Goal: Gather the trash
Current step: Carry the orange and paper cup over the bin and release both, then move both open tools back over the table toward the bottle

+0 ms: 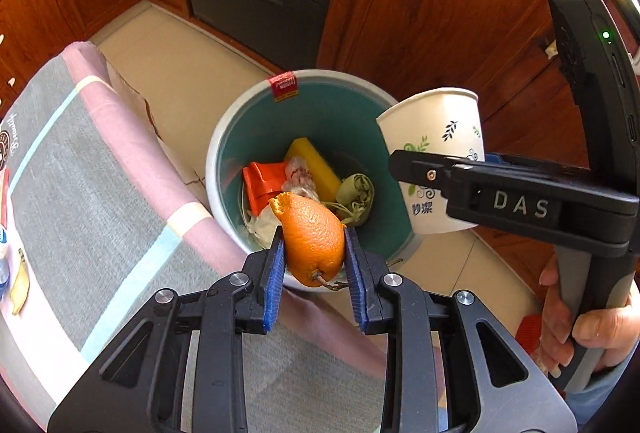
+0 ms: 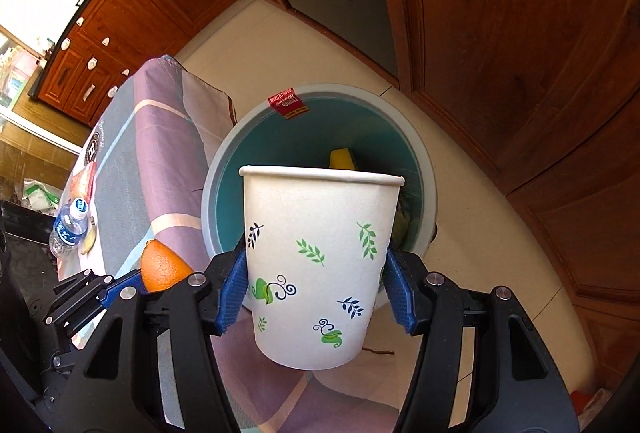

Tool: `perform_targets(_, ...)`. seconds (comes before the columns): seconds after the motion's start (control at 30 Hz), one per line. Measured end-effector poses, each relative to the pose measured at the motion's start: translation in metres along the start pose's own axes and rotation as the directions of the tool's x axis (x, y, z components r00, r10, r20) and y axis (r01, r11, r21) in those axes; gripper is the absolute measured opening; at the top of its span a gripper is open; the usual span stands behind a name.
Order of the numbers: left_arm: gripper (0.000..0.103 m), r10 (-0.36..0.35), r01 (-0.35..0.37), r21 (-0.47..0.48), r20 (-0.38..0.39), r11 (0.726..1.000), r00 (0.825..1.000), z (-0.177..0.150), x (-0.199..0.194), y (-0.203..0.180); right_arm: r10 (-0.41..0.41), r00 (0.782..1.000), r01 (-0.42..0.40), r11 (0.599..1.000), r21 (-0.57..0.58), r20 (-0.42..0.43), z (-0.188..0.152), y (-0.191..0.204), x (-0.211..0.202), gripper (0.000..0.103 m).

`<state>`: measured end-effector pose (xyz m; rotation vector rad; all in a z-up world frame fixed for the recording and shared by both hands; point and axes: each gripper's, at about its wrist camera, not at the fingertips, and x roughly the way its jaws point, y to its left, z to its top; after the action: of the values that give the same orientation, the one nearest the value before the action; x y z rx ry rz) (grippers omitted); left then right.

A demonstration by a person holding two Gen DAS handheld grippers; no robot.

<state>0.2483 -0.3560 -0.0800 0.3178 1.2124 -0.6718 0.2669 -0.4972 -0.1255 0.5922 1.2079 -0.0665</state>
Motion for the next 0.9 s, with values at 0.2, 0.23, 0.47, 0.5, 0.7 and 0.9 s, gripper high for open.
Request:
perform_targets(0.2,0.060,0.010,-0.010,-0.005,-0.005,1.000,1.000,0.009,0.012,0.003,-0.015,1.000,0.015,1.000,0.000,-0.020,0.009,0.003,0.017,0.062)
perform_targets(0.23,0.069,0.016,-0.016,-0.005,0.003,1.000,1.000,0.009,0.011,0.003,-0.017,1.000,0.017,1.000,0.007,-0.024,0.010,0.002,0.019,0.066)
perform_targets(0.47,0.094,0.029,-0.029,-0.022,0.004,0.999,1.000,0.005,0.010,0.005,-0.042,0.997,0.044,0.998,0.045,-0.057,0.007,-0.008,0.027,0.079)
perform_targets(0.5,0.095,0.028,-0.028,-0.024,0.002,0.999,1.000,0.004,0.011,0.005,-0.042,0.997,0.045,0.998,0.049,-0.062,0.006,-0.010,0.028,0.079)
perform_targets(0.7,0.096,0.032,-0.032,-0.027,-0.014,0.999,0.999,-0.004,0.009,0.004,-0.040,0.996,0.046,0.996,0.073,-0.086,-0.002,-0.014,0.029,0.081)
perform_targets(0.9,0.096,0.037,-0.037,-0.033,-0.004,0.999,0.999,-0.010,-0.002,0.006,-0.042,0.996,0.047,0.997,0.063,-0.082,-0.009,-0.005,0.021,0.083)
